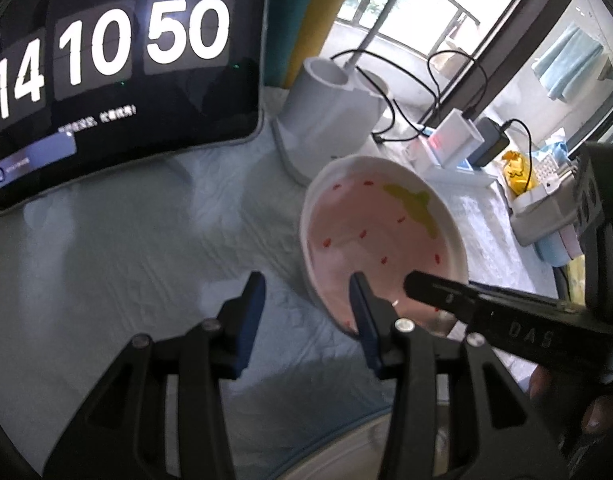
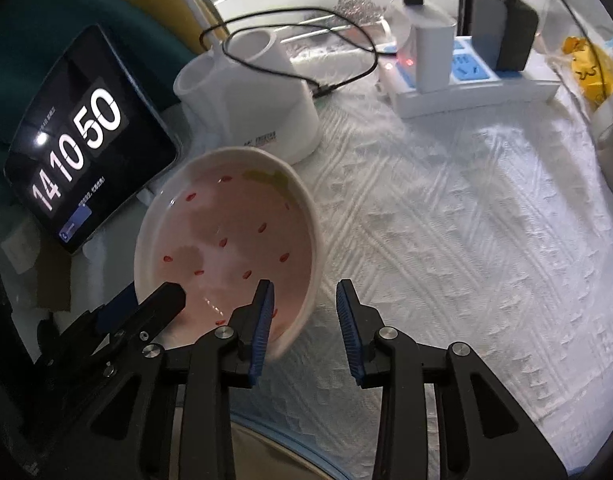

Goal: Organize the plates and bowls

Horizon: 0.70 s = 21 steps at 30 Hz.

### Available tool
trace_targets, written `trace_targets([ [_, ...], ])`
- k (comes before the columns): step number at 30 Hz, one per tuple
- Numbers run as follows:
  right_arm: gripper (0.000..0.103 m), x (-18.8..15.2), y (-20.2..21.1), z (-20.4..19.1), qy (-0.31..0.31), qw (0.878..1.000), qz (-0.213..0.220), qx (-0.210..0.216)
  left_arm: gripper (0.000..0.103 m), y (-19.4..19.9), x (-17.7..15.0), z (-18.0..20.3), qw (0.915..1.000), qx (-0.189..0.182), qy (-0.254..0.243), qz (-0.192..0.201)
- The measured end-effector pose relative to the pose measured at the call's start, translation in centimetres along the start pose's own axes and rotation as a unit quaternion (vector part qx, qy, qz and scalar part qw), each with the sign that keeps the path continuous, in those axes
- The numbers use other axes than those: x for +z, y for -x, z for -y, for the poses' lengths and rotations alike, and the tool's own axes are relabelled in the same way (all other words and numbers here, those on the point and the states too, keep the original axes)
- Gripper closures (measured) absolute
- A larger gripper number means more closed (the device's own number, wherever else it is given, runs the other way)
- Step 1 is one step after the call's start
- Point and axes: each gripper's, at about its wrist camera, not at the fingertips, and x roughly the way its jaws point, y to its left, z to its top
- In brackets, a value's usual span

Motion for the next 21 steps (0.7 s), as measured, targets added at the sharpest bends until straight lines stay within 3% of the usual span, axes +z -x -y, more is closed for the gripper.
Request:
trace_targets([
  [2,0.076,-0.1,-0.4,-0.3,0.008,1.000,-0.011,0.006,0.058,-0.2,0.0,0.2,1.0000,-0.004,-0.001,-0.002],
  [5,0.078,-0.2,-0.6,-0.7,0.013,1.000,-0.008,-0.001,0.060,-0.5,-0.2,0.5,0.9999,-0.002,-0.013,-0.001],
  [7,0.079,-0.3,-0.5,-1.0,0.019,1.000,0.000,-0.004,0.069,-0.8,-0.5,0.9,0.9997,-0.006,-0.022,-0.003],
  [21,0.081,-1.5,2.1,-1.9,0.051,0.997,0.058,0.006,0.073,0.9,-1.0,1.6,0.9980,0.007,-0.050,0.037],
])
